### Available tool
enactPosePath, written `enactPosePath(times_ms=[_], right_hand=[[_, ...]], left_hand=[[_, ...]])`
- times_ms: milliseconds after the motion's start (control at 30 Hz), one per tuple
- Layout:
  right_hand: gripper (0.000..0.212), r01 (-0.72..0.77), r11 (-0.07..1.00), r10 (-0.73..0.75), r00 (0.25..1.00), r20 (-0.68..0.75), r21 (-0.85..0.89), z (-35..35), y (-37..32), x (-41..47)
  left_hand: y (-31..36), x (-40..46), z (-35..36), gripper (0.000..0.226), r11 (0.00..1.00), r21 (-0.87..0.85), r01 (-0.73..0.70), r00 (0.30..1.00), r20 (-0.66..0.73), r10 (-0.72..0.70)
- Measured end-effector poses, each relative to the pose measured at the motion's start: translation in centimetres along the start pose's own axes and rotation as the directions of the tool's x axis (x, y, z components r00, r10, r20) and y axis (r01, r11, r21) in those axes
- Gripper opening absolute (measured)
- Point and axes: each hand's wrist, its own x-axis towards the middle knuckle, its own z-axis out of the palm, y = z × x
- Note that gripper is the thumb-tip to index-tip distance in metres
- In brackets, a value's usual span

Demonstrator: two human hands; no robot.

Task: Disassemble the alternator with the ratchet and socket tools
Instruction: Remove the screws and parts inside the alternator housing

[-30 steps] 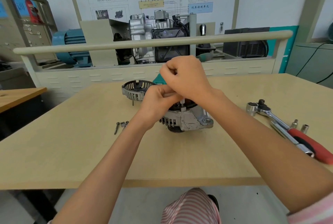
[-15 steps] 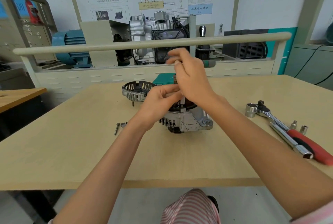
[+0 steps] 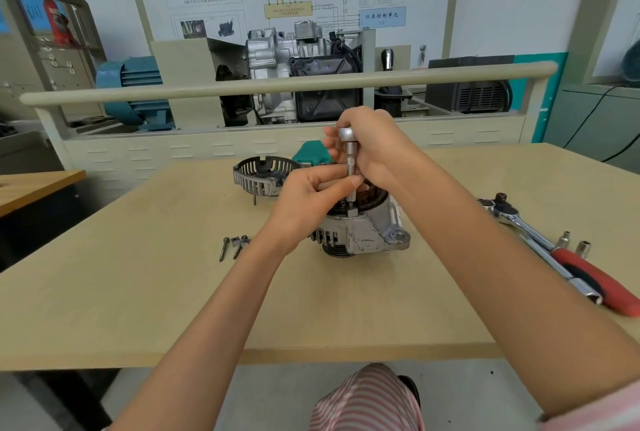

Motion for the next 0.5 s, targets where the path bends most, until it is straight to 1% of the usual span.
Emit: enactPosePath(times_ms=[100, 200, 233, 333, 400, 467, 500], right_hand=[[0.016, -0.114, 0.992, 0.106, 0.984, 0.14, 0.051, -0.7, -0.7, 0.5], [0.011, -0.22, 0.972, 0.19, 0.942, 0.275, 0.084, -1.5, -1.0, 1.0], [0.01, -0.241, 0.966, 0.204, 0.933, 0.297, 0.094, -1.6, -1.0, 1.2], [0.021, -0.267, 0.956, 0.22, 0.925, 0.309, 0.118, -1.8, -0.8, 1.4], [0.02, -0.215, 0.969, 0.183, 0.957, 0.223, 0.124, -1.4, -0.5, 1.4], [0.014, -0.084, 0.986, 0.083, 0.996, 0.017, 0.14, -0.6, 0.0, 1.3], [0.012, -0.014, 0.99, 0.029, 0.993, -0.111, 0.141, -0.2, 0.2, 1.2]], left_hand=[[0.4, 0.1, -0.3, 0.017, 0.999, 0.026, 0.047, 0.998, 0.037, -0.048], [0.8, 0.3, -0.7, 0.024, 0.992, 0.092, 0.088, 0.99, 0.106, -0.098], [0.9, 0.4, -0.7, 0.025, 0.989, 0.112, 0.096, 0.987, 0.12, -0.109], [1.1, 0.6, -0.5, 0.024, 0.988, 0.118, 0.102, 0.986, 0.12, -0.117], [1.0, 0.6, -0.3, 0.023, 0.991, 0.094, 0.099, 0.991, 0.08, -0.107], [0.7, 0.6, -0.1, 0.021, 0.994, 0.064, 0.088, 0.995, 0.041, -0.091], [0.6, 0.6, 0.0, 0.021, 0.995, 0.058, 0.078, 0.996, 0.03, -0.079]])
